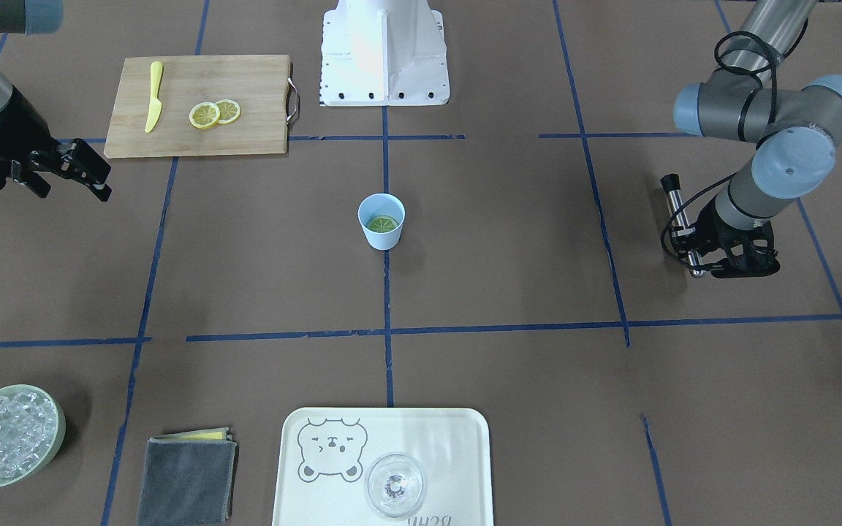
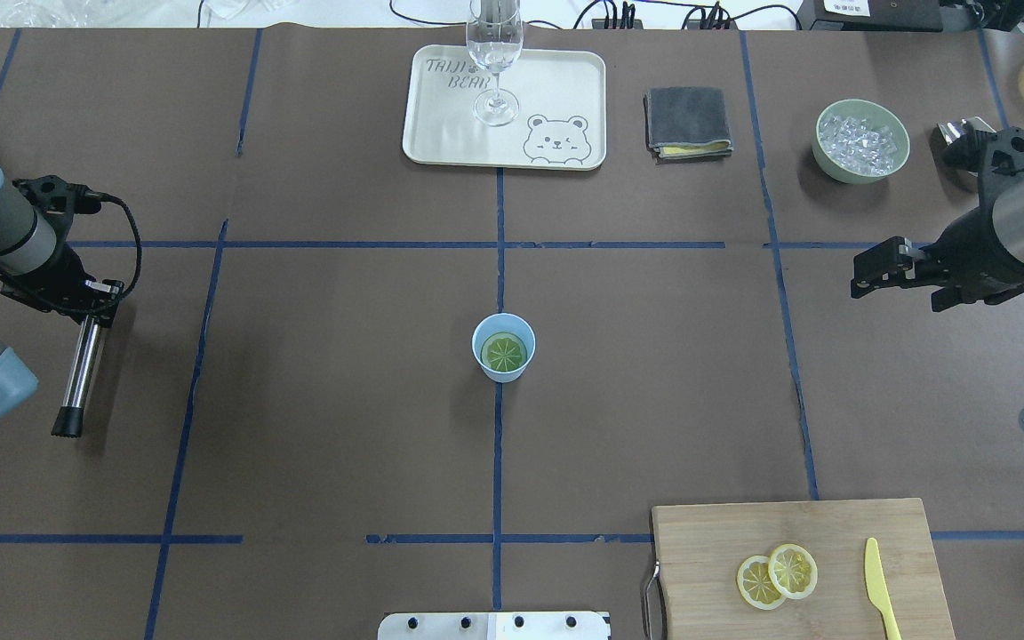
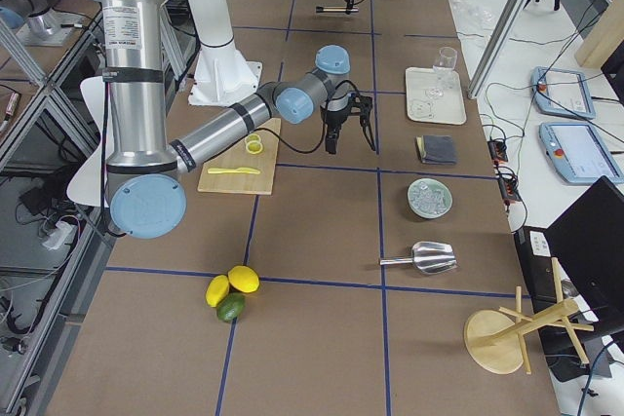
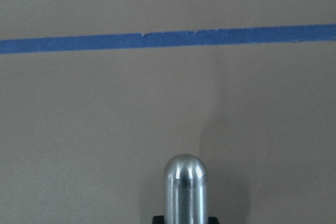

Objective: Squeeze lemon into cup
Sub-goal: 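Lower the muddler upright onto the table with the left gripper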

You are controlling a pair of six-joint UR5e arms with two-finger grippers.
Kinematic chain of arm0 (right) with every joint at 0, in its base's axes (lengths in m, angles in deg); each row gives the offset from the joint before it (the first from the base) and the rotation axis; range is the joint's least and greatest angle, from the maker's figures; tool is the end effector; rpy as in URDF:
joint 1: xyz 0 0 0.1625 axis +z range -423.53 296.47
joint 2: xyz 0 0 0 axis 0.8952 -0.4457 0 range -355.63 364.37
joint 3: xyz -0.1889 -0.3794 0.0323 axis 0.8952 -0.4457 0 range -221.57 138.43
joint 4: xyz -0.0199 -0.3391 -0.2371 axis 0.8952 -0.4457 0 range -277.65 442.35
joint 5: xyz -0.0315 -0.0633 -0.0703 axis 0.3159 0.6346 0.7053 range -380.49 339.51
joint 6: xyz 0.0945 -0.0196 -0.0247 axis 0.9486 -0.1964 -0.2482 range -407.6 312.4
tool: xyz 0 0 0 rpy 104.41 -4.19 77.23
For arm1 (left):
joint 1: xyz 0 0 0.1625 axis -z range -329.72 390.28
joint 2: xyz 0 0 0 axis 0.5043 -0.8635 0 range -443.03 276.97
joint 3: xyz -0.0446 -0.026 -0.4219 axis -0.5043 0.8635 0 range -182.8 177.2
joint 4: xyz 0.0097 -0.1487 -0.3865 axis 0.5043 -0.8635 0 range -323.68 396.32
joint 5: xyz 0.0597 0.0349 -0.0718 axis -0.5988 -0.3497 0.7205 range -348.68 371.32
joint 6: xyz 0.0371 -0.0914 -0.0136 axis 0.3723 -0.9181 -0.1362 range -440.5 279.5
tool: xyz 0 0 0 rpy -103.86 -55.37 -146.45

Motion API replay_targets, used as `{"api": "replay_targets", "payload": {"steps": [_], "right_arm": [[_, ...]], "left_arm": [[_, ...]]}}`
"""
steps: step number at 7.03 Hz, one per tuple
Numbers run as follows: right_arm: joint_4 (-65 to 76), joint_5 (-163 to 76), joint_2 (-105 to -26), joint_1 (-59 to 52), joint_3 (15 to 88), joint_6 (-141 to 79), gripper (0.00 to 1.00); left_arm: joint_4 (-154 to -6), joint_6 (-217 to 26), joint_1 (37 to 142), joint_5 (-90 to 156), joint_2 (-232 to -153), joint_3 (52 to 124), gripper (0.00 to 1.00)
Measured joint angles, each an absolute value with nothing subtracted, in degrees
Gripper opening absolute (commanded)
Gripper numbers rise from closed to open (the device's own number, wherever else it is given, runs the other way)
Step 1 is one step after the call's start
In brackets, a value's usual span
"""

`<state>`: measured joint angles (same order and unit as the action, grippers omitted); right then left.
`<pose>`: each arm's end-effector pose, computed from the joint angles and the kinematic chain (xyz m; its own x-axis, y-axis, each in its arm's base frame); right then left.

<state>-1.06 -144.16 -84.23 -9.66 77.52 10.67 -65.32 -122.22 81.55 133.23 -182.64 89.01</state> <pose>-0.2188 -0.4321 0.3945 0.6499 0.1480 0.7454 -0.1568 0.9859 -0.0590 0.3003 -0.5031 0.5426 0.7807 0.0395 -0.6237 -0.0752 0.9967 -0.0311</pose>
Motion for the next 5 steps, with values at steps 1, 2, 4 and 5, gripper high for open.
{"api": "replay_targets", "payload": {"steps": [1, 2, 4, 5], "right_arm": [[-1.06, -144.16, -84.23, -9.66, 77.52, 10.67, 1.0], [-1.06, -144.16, -84.23, -9.66, 77.52, 10.67, 1.0], [-1.06, -144.16, -84.23, -9.66, 77.53, 10.67, 1.0], [-1.06, -144.15, -84.23, -9.66, 77.57, 10.67, 1.0]], "left_arm": [[-65.3, -122.18, 81.16, 133.23, -182.67, 88.88, 0.2], [-65.29, -122.17, 81.0, 133.24, -182.69, 88.82, 0.33], [-65.3, -122.29, 80.93, 133.3, -182.68, 88.75, 1.0], [-65.34, -122.56, 80.91, 133.31, -182.65, 88.74, 1.0]]}}
